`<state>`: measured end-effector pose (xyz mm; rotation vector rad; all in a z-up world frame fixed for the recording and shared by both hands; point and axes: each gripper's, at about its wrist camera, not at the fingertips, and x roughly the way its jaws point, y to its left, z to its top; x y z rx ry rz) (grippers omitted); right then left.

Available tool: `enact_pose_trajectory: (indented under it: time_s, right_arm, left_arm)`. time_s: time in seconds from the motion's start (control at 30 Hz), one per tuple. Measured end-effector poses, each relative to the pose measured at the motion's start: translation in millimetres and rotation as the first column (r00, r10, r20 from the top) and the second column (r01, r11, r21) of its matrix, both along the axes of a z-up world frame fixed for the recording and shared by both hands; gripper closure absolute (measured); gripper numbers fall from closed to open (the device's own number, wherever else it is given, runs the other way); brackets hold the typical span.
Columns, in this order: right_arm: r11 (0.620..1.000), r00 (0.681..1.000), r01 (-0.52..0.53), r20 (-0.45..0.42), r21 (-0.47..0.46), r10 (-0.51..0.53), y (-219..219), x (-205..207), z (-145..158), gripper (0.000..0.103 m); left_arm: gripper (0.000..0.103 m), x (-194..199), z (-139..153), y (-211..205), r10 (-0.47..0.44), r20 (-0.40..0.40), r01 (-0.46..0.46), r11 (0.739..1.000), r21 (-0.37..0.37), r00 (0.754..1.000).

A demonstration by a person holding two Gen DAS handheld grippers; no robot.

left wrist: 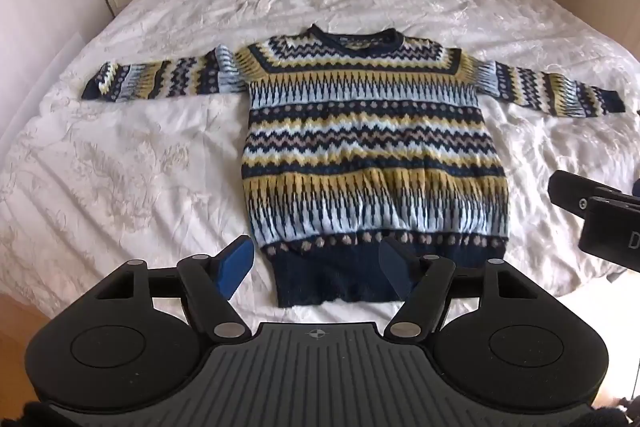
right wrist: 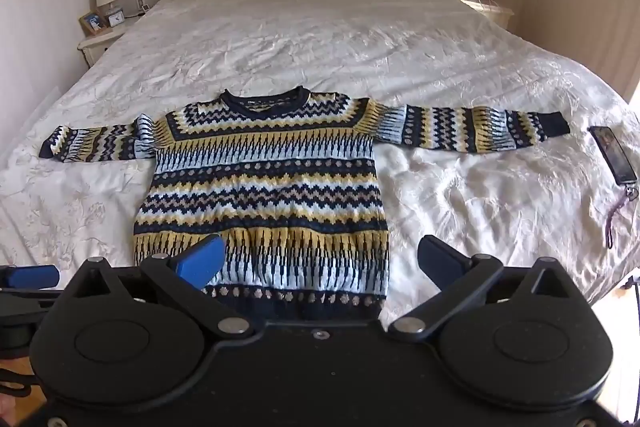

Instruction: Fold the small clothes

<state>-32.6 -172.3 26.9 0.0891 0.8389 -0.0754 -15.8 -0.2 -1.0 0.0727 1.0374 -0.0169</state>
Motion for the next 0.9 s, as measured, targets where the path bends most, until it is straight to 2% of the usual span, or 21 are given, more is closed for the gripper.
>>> enact_pose_trajectory:
  time_s: [0.17, 0.9]
  right_arm:
    - [1.0, 1.0, 0.004, -0.024, 0.002, -0.004, 0, -1, -2, 0.001]
    - [1.0, 1.0, -0.001, -0.022, 0.009, 0.001, 13, -9, 4, 0.001]
  left_arm:
    - [0.035, 0, -2, 9, 0.019, -0.035, -0.02, 0.999, -0.028, 0.999]
    - [0.035, -5, -1, 9, -0.01, -0.022, 0.01, 0.999, -0.032, 1.0]
